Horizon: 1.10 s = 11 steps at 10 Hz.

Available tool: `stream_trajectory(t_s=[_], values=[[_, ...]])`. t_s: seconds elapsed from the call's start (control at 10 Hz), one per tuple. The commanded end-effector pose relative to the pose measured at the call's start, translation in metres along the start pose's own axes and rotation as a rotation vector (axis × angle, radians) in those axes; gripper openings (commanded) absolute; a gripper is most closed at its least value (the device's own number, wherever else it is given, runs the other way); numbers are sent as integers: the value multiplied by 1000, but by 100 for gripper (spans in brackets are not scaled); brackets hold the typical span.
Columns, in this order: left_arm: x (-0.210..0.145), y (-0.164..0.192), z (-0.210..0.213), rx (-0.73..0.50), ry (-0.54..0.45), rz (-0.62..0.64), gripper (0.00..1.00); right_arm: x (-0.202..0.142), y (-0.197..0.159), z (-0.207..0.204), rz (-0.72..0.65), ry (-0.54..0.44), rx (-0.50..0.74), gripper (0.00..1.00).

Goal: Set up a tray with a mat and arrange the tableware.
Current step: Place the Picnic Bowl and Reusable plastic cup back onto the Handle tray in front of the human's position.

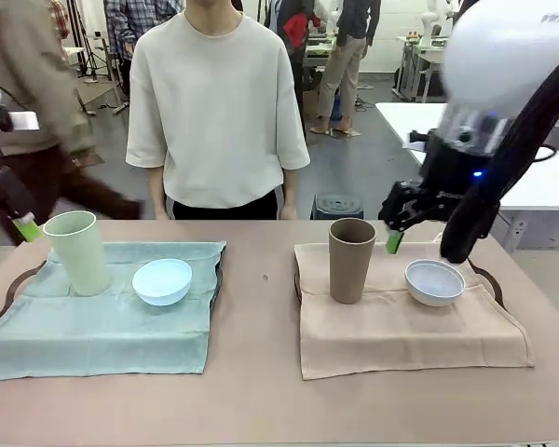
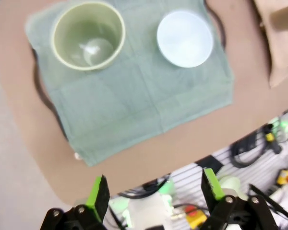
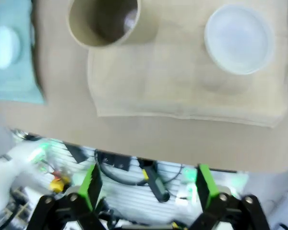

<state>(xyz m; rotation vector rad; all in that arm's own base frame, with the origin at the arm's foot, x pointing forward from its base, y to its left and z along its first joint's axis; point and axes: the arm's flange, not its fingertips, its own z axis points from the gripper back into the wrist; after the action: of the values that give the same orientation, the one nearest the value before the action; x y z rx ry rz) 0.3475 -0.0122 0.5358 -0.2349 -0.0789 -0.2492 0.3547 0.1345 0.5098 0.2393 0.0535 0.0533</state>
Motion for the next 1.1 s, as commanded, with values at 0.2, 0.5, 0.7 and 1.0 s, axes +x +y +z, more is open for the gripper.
stream_trajectory(t_s=[0.2,0.5,0.7,1.0], values=[[-9,75,36,-346,12,107,100,-14,-125,16,-14,45,414,100],[-18,146,42,-612,27,184,100,-45,-189,31,-69,-121,586,100],[-29,188,39,-702,-15,253,100,-67,-218,37,-136,-186,647,100],[-60,224,28,-726,-118,319,100,-106,-255,55,-216,-296,705,100]])
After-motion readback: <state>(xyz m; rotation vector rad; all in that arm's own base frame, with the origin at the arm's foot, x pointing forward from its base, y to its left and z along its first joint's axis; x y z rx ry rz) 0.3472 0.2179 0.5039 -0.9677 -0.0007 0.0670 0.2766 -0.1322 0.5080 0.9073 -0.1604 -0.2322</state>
